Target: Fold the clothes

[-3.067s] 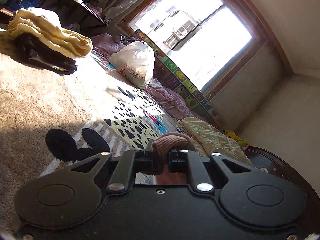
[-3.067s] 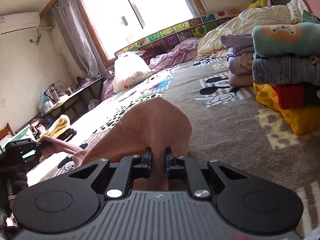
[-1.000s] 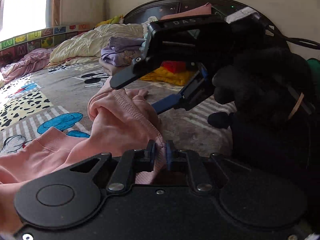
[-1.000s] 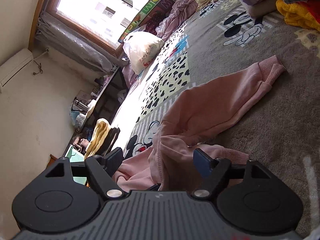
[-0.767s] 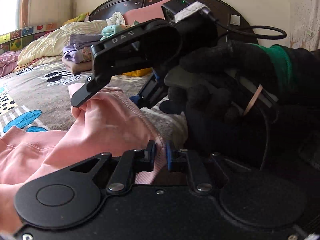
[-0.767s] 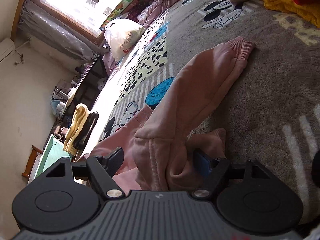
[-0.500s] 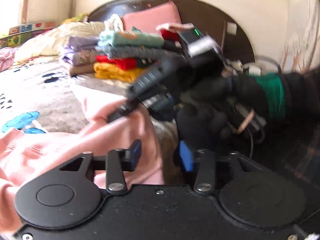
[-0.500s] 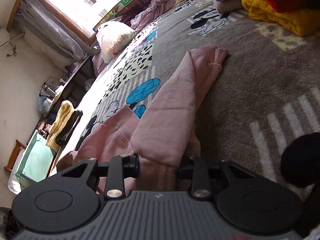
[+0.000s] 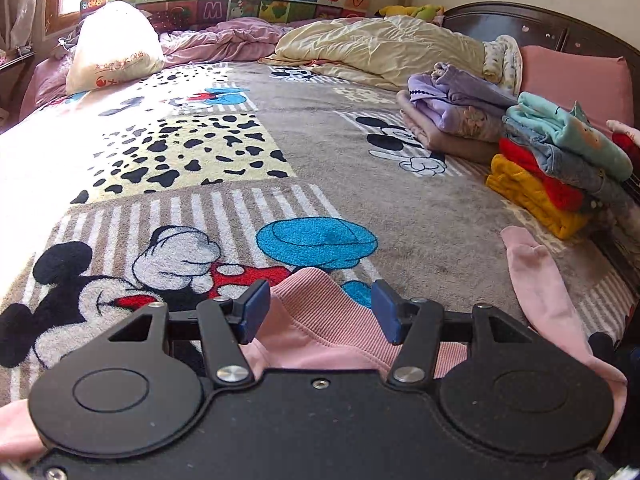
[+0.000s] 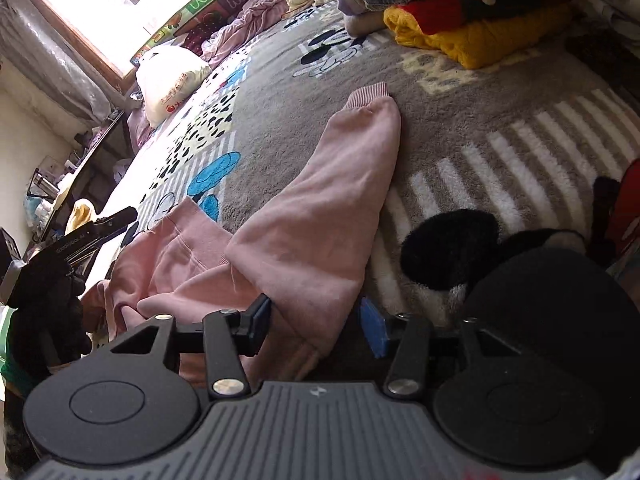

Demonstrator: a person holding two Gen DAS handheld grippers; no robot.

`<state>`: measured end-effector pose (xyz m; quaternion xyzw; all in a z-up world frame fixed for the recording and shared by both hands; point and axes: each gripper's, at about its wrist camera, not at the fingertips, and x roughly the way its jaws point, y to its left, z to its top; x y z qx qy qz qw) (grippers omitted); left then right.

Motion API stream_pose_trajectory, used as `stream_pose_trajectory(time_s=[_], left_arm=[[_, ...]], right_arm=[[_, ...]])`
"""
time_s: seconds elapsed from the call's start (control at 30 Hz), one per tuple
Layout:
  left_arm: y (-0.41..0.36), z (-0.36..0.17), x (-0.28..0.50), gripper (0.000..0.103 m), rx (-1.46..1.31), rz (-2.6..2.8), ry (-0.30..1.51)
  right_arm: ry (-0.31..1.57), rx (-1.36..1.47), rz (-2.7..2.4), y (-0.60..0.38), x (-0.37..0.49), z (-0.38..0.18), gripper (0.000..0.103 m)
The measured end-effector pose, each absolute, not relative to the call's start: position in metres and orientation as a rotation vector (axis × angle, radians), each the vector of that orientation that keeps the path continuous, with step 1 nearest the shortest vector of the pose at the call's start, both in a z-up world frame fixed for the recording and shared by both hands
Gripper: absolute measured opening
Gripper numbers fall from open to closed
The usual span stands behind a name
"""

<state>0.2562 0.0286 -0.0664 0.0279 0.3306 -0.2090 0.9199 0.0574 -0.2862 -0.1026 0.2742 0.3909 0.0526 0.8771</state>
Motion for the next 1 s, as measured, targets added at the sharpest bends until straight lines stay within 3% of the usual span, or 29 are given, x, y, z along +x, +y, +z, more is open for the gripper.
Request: stream_pose_trajectory(time_s=[0.2, 0.33, 0.4, 0.43, 0.47, 0.53, 0.57, 0.73, 1.0], left_arm=[[0.025, -0.091, 0.278, 0.058, 0.211, -0.383, 0.766], [0.028, -0.117, 0.285, 0.058, 0.244, -0.425, 0.819], [0.026, -0.115, 0.281, 0.048, 0.265, -0.434, 0.787], [0.025, -0.115, 0.279, 0.031, 0.274, -0.438, 0.771], [0.028, -0.111, 0.277, 0.023, 0.253, -0.447, 0.747], [0.036, -0.103, 0.274, 0.015, 0.206, -0.464, 0.699], [0.044, -0.097, 0.273, 0.007, 0.167, -0.453, 0.668], [0.117, -0.076, 0.278, 0.005, -0.165, -0.317, 0.561], [0.145, -0.105, 0.288, 0.005, -0.217, -0.144, 0.694]], right_arm=[[0.697, 0.384, 0.222, -0.271, 0.083, -0.062, 0.054], [0.736, 0.307, 0.324, -0.245, 0.133, -0.054, 0.065], [0.747, 0.269, 0.343, -0.232, 0.155, -0.055, 0.065], [0.754, 0.249, 0.339, -0.227, 0.165, -0.057, 0.065], [0.762, 0.235, 0.336, -0.224, 0.173, -0.06, 0.065], [0.79, 0.242, 0.328, -0.224, 0.187, -0.068, 0.065], [0.802, 0.248, 0.323, -0.224, 0.193, -0.072, 0.065], [0.822, 0.293, 0.291, -0.231, 0.204, -0.089, 0.065], [0.87, 0.293, 0.308, -0.228, 0.224, -0.1, 0.066]])
